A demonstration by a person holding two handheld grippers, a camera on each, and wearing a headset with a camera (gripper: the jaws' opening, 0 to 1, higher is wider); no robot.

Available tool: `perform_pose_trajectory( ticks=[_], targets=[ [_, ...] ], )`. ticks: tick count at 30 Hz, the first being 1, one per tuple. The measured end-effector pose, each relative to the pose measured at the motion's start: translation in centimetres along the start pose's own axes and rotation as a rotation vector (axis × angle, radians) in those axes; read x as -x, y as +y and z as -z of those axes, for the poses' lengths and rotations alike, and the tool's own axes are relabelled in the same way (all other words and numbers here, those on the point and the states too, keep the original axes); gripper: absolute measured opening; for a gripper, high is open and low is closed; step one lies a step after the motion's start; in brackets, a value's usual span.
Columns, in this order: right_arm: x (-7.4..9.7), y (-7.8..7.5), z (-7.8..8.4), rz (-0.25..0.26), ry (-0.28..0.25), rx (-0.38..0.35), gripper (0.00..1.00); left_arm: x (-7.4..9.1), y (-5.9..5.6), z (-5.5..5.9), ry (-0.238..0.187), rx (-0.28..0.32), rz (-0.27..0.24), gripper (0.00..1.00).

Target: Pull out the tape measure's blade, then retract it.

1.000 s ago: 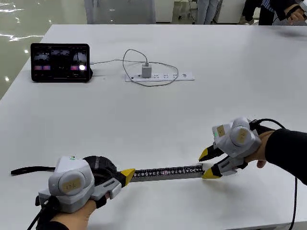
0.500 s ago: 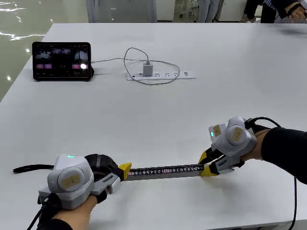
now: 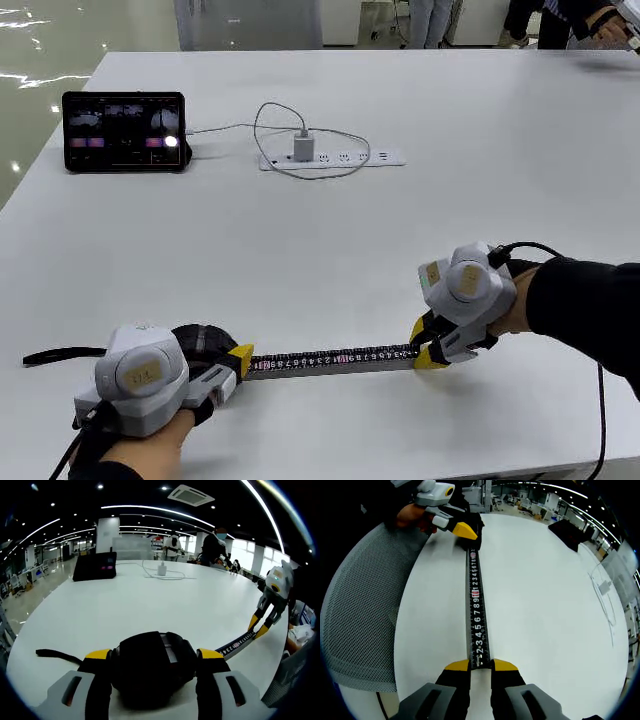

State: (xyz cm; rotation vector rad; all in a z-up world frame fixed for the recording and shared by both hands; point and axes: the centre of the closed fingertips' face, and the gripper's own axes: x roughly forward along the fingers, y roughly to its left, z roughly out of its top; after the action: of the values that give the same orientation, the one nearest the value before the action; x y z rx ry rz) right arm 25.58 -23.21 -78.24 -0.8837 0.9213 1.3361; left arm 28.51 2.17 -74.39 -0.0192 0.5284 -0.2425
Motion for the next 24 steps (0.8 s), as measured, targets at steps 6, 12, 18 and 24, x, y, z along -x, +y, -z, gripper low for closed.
perform_pose_trajectory(
  ticks=[6,12,18,24],
  targets=[
    [0.06,-0.07,0.17,-0.014,-0.006,0.014,0.11,0.08,0.0,0.18,0.021,-0.019,0.001,0.63],
    [0.04,-0.03,0.18,-0.012,-0.022,0.028,0.1,0.15,0.12,0.21,0.02,-0.032,0.005,0.61],
    [-0.04,-0.02,0.09,-0.012,-0.013,0.007,0.1,0.17,0.12,0.31,0.032,-0.038,0.003,0.61],
    [-0.13,-0.21,-0.02,-0.01,0.0,-0.042,0.1,0.13,0.14,0.44,0.052,-0.05,-0.003,0.61]
  ],
)
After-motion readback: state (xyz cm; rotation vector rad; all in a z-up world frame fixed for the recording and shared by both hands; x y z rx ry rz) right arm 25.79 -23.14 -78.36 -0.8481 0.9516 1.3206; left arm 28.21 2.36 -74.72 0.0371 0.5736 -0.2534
